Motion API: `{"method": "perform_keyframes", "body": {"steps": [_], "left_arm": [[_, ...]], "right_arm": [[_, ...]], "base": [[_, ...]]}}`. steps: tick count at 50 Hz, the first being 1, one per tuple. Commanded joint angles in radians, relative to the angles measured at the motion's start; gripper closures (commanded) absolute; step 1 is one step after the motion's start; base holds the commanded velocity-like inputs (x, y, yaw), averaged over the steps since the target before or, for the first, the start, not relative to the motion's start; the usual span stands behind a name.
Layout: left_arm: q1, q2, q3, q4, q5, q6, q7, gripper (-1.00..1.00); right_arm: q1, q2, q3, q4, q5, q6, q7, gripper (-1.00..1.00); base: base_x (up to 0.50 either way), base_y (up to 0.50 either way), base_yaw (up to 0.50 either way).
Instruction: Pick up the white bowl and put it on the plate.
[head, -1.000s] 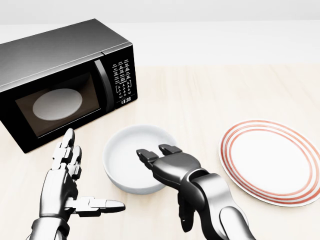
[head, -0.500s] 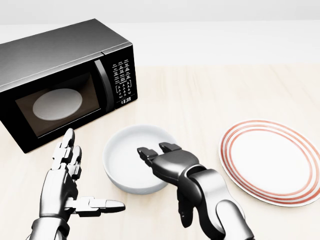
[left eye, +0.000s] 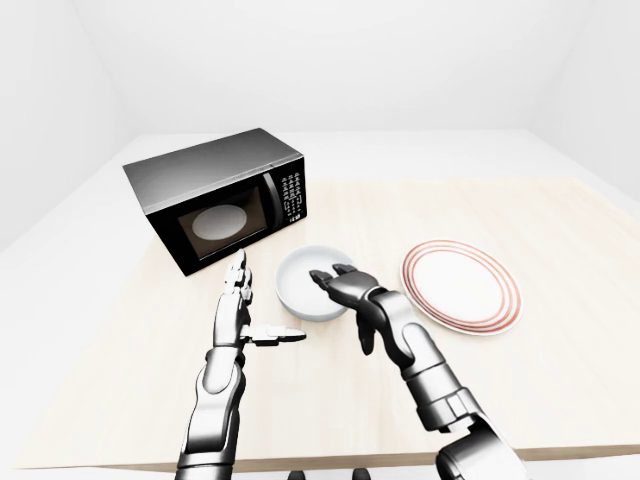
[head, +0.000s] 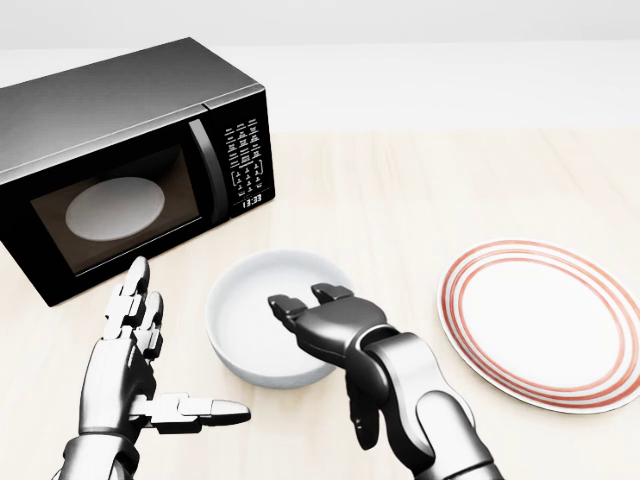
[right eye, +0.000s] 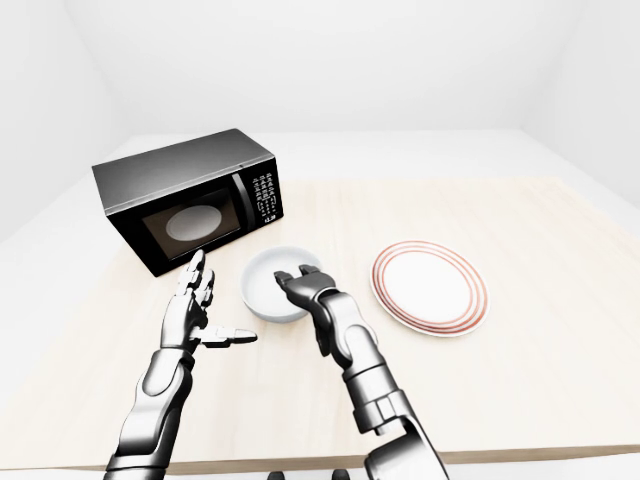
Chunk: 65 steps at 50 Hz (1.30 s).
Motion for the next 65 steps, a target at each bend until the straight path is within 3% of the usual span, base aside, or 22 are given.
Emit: {"method": "perform_keyframes", "body": {"steps": [1,65], "left_arm": [[0.000,0.000,0.000,0.000,0.000,0.000,0.000,-1.00],[0.000,0.000,0.000,0.000,0.000,0.000,0.000,-1.00]], "right_arm": [[-0.019,0.010,0.007,0.050,-0.019,0.000,-0.026,-1.00],[-0.049,0.013,0.013,0.187,-0.059,0.000,-0.113,-1.00]], "base": [[0.00,0.00,0.00],[0.00,0.00,0.00]]}}
